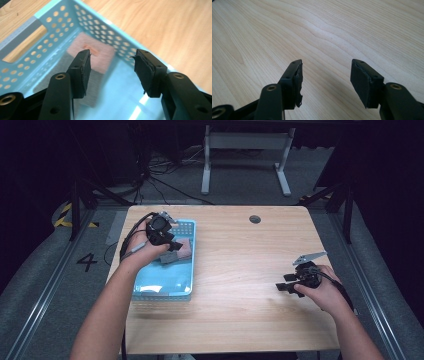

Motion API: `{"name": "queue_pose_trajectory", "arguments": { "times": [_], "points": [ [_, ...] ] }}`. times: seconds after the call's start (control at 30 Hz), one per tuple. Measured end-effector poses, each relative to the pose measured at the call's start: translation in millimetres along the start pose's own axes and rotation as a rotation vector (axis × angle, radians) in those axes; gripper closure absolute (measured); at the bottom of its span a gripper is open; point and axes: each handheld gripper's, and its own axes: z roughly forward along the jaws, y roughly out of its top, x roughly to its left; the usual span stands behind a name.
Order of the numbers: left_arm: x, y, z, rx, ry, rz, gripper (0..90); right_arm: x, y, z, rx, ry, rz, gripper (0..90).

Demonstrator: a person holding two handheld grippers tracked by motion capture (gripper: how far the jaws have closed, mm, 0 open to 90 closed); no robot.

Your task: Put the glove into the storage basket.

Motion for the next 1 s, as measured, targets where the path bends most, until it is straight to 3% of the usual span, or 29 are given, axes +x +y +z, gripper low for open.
{"name": "queue_pose_trajectory", "arguments": {
  "times": [0.17, 0.4, 0.5, 0.77, 1.0],
  "points": [
    [-32.4, 1.2, -17.5, -0.021, -0.012, 0.017, 47.8, -1.6, 2.4, 4.4, 0.010, 0.008, -0.006, 43.8],
    [-79.0, -2.3, -27.8, -0.061, -0.063, -0.041, 45.8, -2.7, 0.7, 6.8, 0.018, 0.012, -0.006, 43.7],
    [-97.2, -5.5, -27.1, -0.069, -0.067, -0.047, 44.6, -3.3, -0.7, 6.3, 0.019, 0.011, -0.007, 43.5],
    [-135.1, -17.1, -17.0, -0.087, -0.085, -0.002, 42.9, -3.3, -4.6, 5.3, 0.024, 0.011, -0.005, 43.3],
    [-158.4, -30.0, 6.3, -0.101, -0.148, 0.027, 42.1, -3.0, -7.3, 6.2, 0.030, 0.012, -0.006, 43.0]
  ]
}}
